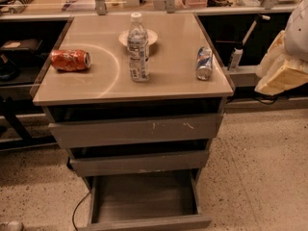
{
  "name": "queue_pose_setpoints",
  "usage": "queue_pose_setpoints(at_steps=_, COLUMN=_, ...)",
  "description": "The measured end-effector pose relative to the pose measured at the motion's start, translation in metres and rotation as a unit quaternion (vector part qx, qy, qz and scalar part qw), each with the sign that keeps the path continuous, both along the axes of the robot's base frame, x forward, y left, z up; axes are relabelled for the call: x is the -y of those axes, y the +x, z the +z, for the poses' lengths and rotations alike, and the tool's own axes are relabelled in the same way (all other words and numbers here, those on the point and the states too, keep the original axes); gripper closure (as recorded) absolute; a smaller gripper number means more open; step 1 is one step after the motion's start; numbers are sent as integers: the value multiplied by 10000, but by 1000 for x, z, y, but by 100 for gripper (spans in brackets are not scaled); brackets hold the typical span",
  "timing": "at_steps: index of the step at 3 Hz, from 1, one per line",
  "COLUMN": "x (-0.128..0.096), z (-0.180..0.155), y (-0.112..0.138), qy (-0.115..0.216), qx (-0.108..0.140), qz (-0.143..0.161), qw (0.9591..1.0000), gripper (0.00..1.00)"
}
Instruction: Close bottom drawer
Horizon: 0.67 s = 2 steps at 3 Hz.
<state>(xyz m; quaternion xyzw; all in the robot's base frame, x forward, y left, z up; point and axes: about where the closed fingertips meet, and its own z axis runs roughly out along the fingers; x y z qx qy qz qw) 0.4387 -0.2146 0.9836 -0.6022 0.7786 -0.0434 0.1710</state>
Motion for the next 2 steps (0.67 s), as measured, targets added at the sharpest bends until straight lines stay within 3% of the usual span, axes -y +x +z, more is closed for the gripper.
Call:
queue_pose_setpoints(at_steps=1, x=0, z=0, y=0, qy=0, qx=0, qz=0, qw=10000, gripper=85)
queue_pose_setpoints(at_steps=2, x=0, z=0, y=0, qy=0, qx=1, qz=0, qw=10000, gripper=100)
